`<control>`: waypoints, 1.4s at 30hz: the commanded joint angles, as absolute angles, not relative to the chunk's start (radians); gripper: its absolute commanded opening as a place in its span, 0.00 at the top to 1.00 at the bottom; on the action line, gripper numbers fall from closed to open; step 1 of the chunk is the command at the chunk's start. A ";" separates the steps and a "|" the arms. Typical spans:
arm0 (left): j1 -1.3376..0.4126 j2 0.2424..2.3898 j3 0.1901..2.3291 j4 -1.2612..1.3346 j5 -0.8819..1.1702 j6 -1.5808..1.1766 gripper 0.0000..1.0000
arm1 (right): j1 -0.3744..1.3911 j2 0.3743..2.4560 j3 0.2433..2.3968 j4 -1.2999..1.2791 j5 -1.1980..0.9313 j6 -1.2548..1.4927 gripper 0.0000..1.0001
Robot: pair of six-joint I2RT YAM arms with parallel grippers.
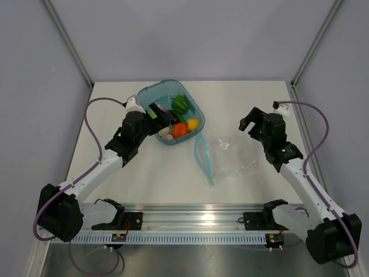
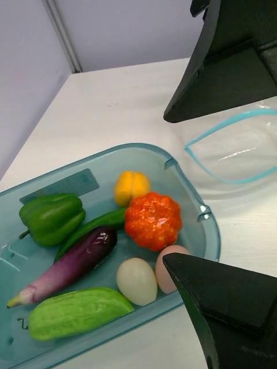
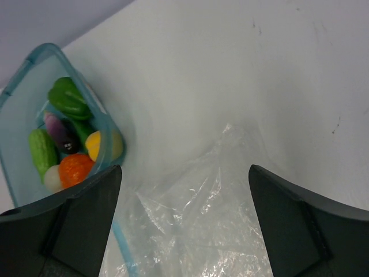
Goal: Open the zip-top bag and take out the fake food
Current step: Reset both arms
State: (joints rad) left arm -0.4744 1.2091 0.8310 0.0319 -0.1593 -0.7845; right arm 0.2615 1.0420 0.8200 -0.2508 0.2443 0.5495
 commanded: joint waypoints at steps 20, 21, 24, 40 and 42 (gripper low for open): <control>-0.491 0.169 0.348 -0.098 -0.163 -0.614 0.01 | 0.259 0.494 0.568 -0.023 0.287 0.499 0.01; -0.492 0.147 0.338 -0.115 -0.166 -0.608 0.01 | 0.259 0.482 0.549 -0.011 0.293 0.499 0.00; -0.492 0.094 0.347 -0.175 -0.216 -0.603 0.01 | 0.259 0.453 0.525 -0.012 0.330 0.508 0.01; -0.491 0.140 0.356 -0.209 -0.267 -0.617 0.01 | 0.261 0.469 0.522 -0.077 0.551 0.601 0.01; -0.491 0.146 0.357 -0.207 -0.267 -0.617 0.01 | 0.259 0.476 0.525 -0.080 0.551 0.607 0.01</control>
